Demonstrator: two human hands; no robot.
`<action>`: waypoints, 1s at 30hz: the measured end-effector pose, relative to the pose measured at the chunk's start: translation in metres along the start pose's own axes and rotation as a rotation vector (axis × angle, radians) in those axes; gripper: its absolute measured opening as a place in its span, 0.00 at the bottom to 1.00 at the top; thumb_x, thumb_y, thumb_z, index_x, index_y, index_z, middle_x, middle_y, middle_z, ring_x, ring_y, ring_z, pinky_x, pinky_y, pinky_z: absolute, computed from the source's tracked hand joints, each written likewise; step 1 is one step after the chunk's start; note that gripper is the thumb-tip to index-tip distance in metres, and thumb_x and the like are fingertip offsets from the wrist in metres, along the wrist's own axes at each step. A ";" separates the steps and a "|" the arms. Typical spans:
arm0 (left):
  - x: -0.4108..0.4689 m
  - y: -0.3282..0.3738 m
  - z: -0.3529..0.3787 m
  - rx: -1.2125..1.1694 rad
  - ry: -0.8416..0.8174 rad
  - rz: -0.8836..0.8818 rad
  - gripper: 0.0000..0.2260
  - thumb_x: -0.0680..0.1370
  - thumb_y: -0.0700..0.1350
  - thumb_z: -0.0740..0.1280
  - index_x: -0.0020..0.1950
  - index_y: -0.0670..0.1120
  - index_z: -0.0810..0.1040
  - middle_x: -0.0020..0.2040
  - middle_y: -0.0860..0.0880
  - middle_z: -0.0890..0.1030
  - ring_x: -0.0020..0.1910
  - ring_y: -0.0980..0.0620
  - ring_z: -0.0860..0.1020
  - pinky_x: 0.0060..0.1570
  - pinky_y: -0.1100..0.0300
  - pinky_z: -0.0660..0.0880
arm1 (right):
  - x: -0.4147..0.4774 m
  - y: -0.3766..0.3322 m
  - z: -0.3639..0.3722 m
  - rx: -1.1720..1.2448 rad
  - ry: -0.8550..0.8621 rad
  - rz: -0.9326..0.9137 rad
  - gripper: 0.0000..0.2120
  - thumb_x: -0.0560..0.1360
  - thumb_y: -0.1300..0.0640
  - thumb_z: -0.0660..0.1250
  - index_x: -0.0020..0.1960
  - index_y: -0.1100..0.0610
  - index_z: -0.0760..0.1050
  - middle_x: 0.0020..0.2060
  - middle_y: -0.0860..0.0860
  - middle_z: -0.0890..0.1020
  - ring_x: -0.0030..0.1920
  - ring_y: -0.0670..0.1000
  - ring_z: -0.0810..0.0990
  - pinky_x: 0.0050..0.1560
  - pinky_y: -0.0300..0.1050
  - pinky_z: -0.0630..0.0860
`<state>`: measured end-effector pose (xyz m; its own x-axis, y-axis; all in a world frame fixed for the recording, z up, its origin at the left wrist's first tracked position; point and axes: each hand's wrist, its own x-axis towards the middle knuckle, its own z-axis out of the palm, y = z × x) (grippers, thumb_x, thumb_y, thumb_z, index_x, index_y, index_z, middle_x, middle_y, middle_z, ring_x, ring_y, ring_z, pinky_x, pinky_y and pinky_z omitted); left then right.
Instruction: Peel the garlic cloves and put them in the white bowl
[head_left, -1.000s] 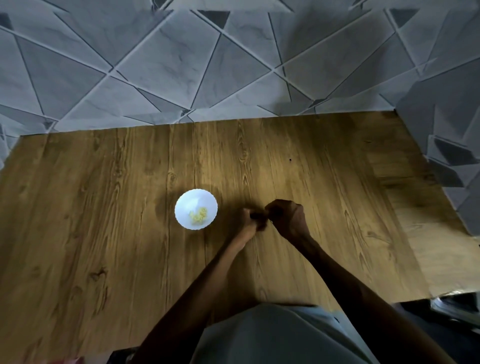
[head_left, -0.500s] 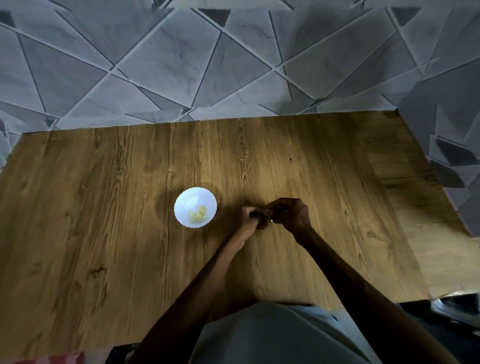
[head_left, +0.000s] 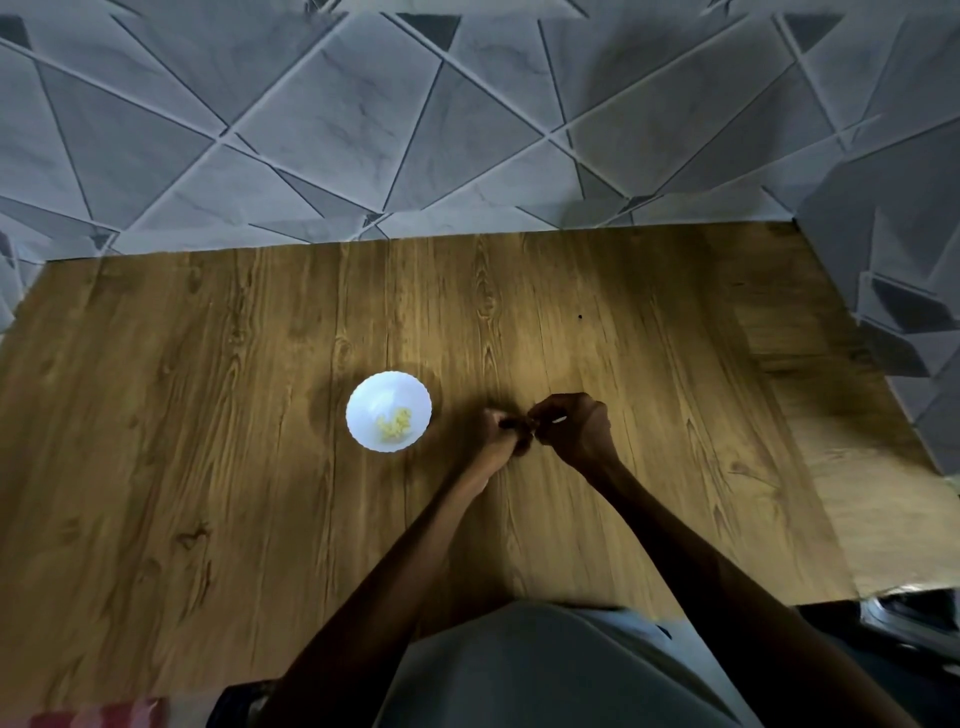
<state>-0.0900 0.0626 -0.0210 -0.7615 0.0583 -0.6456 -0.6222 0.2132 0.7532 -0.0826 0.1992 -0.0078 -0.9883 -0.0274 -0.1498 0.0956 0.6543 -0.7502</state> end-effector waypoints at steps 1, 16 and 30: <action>-0.001 0.001 0.000 -0.005 0.006 0.006 0.21 0.80 0.37 0.64 0.71 0.37 0.65 0.66 0.37 0.74 0.57 0.45 0.77 0.37 0.70 0.75 | 0.000 0.000 0.001 -0.010 0.000 -0.008 0.07 0.74 0.66 0.71 0.49 0.57 0.83 0.43 0.48 0.84 0.39 0.41 0.82 0.37 0.30 0.77; 0.003 0.000 0.000 -0.013 0.055 0.065 0.17 0.79 0.34 0.64 0.68 0.35 0.70 0.57 0.41 0.75 0.40 0.61 0.71 0.31 0.77 0.72 | 0.003 0.004 -0.004 0.034 0.000 -0.070 0.05 0.71 0.66 0.74 0.45 0.59 0.83 0.39 0.49 0.84 0.39 0.45 0.84 0.39 0.40 0.81; 0.018 -0.016 -0.001 -0.068 0.033 0.043 0.19 0.78 0.34 0.65 0.69 0.37 0.69 0.63 0.37 0.75 0.55 0.47 0.77 0.33 0.73 0.75 | 0.007 0.011 0.001 -0.016 0.002 -0.094 0.05 0.71 0.65 0.74 0.45 0.59 0.83 0.39 0.49 0.84 0.39 0.44 0.83 0.39 0.38 0.81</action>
<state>-0.0938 0.0593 -0.0451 -0.7926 0.0332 -0.6088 -0.5990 0.1443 0.7877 -0.0886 0.2049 -0.0178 -0.9930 -0.0883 -0.0780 0.0001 0.6610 -0.7504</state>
